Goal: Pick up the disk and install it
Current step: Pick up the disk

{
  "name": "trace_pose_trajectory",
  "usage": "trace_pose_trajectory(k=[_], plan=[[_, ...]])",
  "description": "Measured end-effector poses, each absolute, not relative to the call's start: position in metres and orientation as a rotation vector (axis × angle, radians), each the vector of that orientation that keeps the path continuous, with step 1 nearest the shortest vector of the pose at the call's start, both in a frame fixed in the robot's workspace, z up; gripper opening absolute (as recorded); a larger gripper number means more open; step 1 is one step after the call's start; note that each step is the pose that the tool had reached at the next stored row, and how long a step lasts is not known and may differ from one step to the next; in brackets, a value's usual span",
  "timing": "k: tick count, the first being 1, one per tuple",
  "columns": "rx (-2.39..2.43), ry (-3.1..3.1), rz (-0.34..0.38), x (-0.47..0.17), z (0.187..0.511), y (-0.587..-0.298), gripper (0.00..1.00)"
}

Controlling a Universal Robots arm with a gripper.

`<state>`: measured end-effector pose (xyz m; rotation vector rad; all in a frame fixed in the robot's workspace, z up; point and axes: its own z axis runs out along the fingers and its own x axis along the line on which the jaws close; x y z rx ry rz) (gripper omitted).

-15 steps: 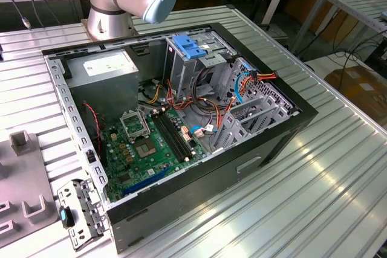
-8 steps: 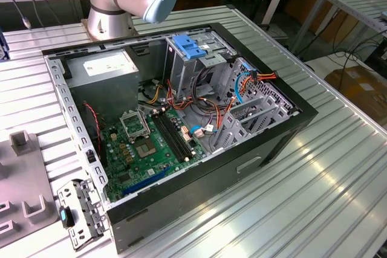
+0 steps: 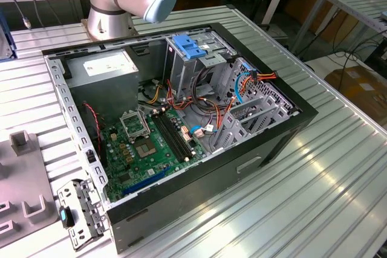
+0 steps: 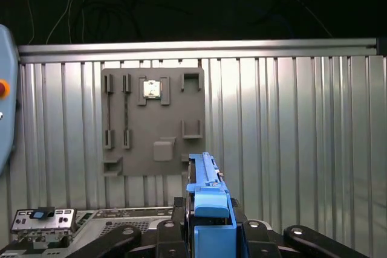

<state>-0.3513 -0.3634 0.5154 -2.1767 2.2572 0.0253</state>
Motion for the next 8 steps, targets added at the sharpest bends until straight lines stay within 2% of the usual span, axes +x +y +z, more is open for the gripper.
trace_pose_trajectory(k=[8], plan=[[-2.177,2.257,0.026,-0.3409,0.5154,-0.3634,0.37]])
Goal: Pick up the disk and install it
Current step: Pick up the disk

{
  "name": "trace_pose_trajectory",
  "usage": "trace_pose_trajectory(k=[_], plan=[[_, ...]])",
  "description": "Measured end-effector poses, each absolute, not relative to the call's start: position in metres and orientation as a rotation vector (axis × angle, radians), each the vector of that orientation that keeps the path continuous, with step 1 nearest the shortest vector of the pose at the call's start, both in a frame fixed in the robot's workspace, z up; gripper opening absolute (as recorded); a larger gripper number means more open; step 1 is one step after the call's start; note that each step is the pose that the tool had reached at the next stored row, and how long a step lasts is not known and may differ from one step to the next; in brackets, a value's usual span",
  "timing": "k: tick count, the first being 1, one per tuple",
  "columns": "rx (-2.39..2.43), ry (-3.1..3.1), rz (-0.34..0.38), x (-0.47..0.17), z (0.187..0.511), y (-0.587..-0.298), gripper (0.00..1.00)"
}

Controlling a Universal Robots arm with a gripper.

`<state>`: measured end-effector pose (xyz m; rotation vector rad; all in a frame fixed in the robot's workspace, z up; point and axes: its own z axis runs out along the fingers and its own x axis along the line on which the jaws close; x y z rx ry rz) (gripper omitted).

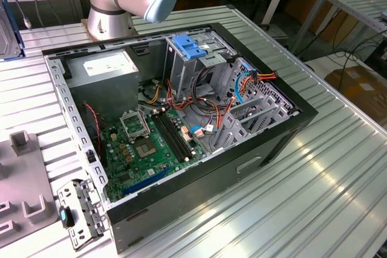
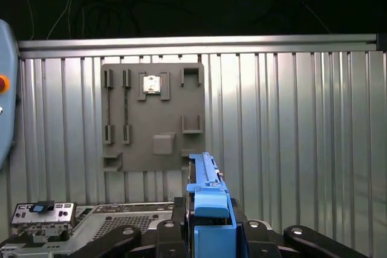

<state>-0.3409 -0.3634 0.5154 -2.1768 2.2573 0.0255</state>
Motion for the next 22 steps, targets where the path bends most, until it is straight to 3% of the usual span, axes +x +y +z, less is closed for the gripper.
trace_pose_trajectory(k=[22], plan=[[-2.177,2.258,0.027,-0.326,0.515,-0.377,0.37]])
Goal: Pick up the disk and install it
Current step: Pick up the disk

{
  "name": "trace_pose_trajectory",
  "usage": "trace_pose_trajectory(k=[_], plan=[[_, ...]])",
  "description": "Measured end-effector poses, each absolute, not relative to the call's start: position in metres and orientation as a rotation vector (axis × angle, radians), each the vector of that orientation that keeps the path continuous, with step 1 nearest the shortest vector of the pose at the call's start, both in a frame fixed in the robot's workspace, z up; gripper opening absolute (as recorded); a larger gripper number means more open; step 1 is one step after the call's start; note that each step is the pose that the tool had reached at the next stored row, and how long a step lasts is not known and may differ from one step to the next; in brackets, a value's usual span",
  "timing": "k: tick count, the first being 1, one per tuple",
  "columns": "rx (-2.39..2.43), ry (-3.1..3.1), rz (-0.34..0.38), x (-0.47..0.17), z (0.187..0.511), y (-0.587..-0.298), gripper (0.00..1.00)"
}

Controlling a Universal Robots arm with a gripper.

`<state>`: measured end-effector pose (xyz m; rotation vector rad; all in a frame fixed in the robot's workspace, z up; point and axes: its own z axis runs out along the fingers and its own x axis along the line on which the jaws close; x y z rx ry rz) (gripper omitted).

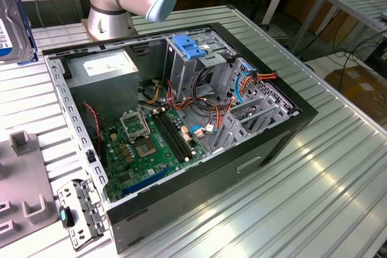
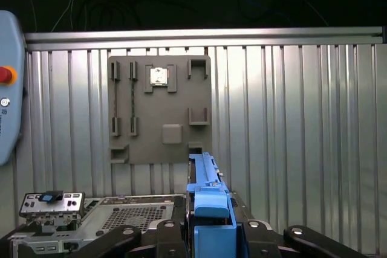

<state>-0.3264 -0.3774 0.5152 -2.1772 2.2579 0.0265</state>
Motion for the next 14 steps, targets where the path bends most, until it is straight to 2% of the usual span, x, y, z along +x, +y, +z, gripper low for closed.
trace_pose_trajectory(k=[14], plan=[[-2.177,2.258,0.027,-0.313,0.515,-0.377,0.37]])
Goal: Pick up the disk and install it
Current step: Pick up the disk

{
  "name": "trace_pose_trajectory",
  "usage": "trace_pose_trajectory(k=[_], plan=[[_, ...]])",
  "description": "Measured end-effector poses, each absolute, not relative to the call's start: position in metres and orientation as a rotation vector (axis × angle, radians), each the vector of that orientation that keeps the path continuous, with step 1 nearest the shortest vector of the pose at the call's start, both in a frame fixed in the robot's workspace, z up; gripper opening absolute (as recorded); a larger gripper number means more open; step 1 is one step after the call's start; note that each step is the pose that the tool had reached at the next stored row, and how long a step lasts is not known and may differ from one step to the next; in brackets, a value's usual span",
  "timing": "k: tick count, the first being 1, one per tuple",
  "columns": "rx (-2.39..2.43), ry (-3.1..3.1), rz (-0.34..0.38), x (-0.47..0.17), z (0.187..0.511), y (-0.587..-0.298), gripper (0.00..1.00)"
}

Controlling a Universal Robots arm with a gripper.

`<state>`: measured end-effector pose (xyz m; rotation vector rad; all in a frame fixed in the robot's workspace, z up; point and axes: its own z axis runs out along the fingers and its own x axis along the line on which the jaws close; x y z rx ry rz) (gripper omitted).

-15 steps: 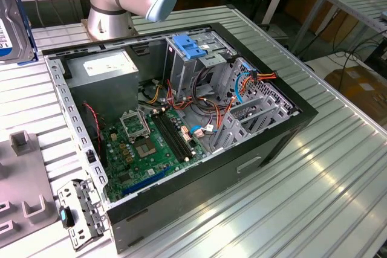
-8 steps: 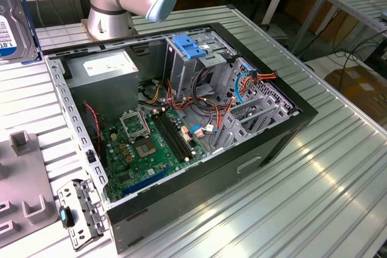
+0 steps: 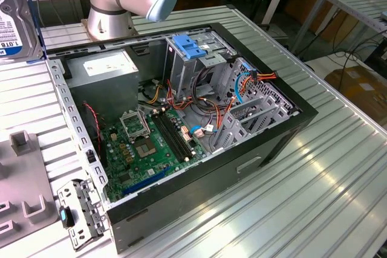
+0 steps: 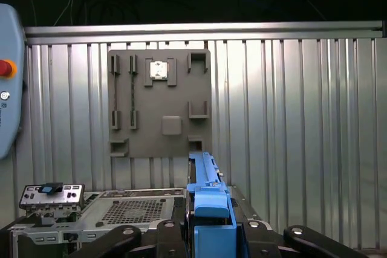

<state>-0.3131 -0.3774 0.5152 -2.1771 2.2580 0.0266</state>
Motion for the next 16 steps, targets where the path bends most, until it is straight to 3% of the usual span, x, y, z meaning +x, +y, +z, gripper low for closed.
trace_pose_trajectory(k=[16], plan=[[-2.177,2.258,0.027,-0.296,0.515,-0.378,0.37]])
